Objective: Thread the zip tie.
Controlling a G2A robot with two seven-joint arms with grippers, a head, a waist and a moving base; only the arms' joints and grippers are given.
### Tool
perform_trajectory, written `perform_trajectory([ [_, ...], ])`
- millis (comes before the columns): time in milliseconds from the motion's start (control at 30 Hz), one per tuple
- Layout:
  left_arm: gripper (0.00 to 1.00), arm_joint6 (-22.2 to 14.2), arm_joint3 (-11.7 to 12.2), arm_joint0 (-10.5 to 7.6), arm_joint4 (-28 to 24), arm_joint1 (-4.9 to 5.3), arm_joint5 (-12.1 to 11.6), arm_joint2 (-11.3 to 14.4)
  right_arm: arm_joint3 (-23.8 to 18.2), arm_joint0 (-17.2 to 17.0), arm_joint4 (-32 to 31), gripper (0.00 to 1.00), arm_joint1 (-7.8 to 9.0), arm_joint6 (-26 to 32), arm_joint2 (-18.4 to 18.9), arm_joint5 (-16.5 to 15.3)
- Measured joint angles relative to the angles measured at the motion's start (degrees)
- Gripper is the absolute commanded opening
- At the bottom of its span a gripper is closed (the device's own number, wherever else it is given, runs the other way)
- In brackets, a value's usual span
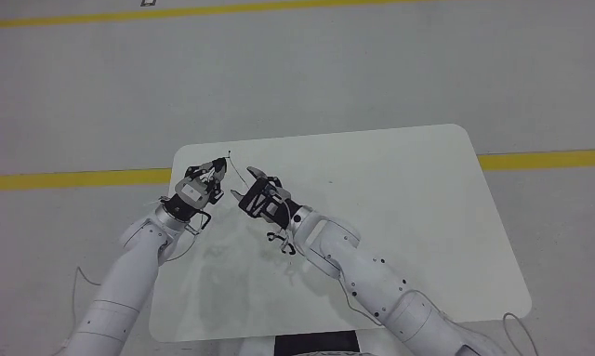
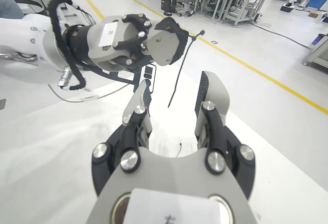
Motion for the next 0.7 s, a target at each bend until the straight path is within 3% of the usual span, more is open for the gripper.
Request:
perform_trajectory([
  [300,0.0,0.0,0.0,0.0,0.0,0.0,0.0,0.0,2.0,2.74,0.28,0.33,-0.91,-0.7,-1.05,0.86],
  [700,0.0,0.0,0.0,0.0,0.0,0.0,0.0,0.0,3.64,3.91,-0.73,0.27,-1.54,-1.48,-1.23,2.65],
])
